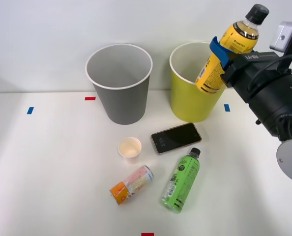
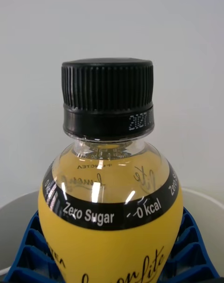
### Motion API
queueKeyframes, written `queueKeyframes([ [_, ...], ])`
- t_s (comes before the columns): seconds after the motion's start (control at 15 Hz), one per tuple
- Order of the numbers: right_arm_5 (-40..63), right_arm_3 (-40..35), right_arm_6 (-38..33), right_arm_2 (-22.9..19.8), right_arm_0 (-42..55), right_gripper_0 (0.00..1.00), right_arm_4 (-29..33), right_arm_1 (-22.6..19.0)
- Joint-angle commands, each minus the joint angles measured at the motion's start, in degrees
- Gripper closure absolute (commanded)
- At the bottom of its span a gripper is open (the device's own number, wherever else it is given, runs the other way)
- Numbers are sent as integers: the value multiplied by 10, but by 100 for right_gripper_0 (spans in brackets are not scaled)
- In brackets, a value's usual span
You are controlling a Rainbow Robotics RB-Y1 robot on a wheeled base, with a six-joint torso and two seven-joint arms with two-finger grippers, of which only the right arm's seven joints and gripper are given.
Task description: Put cans in the gray bin, plastic bottles in the light green bin
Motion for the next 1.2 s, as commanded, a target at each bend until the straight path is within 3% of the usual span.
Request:
queueKeyframes([
  [0.07,120,13,11,-47,-83,100,12,50],
  [0.4,113,159,30,-48,-205,100,90,67],
  [0.6,108,208,33,-46,-238,100,97,62],
  [0.73,103,223,34,-36,-240,88,102,60],
  [0.93,37,289,38,-15,-254,85,110,59],
  [1.0,25,296,38,-12,-254,74,112,59],
  [1.13,26,296,40,-10,-254,0,113,53],
  [1.2,25,296,41,-8,-254,0,112,48],
])
